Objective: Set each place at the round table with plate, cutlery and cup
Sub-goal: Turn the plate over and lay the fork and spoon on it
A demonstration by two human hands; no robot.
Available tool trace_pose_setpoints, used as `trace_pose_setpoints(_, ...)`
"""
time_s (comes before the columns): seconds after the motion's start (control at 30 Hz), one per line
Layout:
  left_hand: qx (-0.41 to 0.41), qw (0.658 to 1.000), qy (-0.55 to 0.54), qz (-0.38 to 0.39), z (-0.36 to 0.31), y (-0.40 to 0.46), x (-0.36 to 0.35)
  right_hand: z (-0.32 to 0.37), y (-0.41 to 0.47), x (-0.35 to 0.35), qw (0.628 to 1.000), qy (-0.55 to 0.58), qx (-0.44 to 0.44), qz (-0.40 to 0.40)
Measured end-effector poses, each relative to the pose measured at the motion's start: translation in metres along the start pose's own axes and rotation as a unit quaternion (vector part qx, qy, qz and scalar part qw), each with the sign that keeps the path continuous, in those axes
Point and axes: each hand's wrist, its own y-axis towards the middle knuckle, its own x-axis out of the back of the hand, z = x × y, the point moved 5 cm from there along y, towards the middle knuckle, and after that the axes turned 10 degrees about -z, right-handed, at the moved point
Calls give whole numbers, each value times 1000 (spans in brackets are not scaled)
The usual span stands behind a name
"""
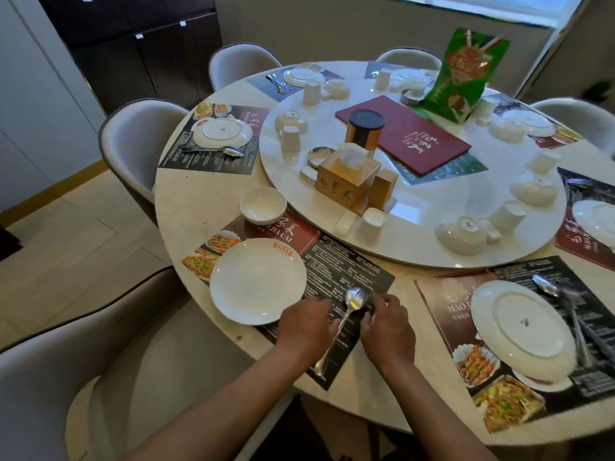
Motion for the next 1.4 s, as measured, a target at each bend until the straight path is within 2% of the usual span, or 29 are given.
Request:
trace_pose_setpoints(0.2, 23, 998, 28, 50, -21, 4, -24, -19, -8, -3, 994, -39, 91, 40)
trace_pose_setpoints(0.37, 50, 997, 40, 42, -23, 3, -27, -24, -2, -3, 993, -25, 99, 61)
trace_pose_setpoints(0.57, 108, 994, -15, 29, -14, 1, -28, -26, 5, -1, 994, 1, 90, 67)
trace_pose_setpoints(0.7, 112, 992, -61, -9, -10, -1, -17, -18, 8, 2, 995, 29, 80, 44)
trace_pose_setpoints(0.83, 158, 979, -95, -86, 17, -7, 4, 18, 7, -1, 990, 58, 127, 28)
trace_pose_setpoints(0.9, 190, 968, -108, -121, 40, -11, 16, 41, 4, -3, 990, 89, 94, 51)
trace_pose_setpoints(0.97, 215, 961, -108, -137, 68, -16, 28, 59, 2, -16, 985, 144, 9, 94)
trace_pose_setpoints(1.13, 256, 958, -65, -116, 133, -25, 45, 85, -9, -58, 904, 306, -205, 215)
trace_pose_setpoints(1.27, 257, 962, -33, -91, 164, -28, 47, 96, -16, -70, 871, 347, -257, 235)
trace_pose_setpoints(1.4, 225, 972, -27, -68, 175, -22, 48, 97, -19, -75, 868, 348, -280, 218)
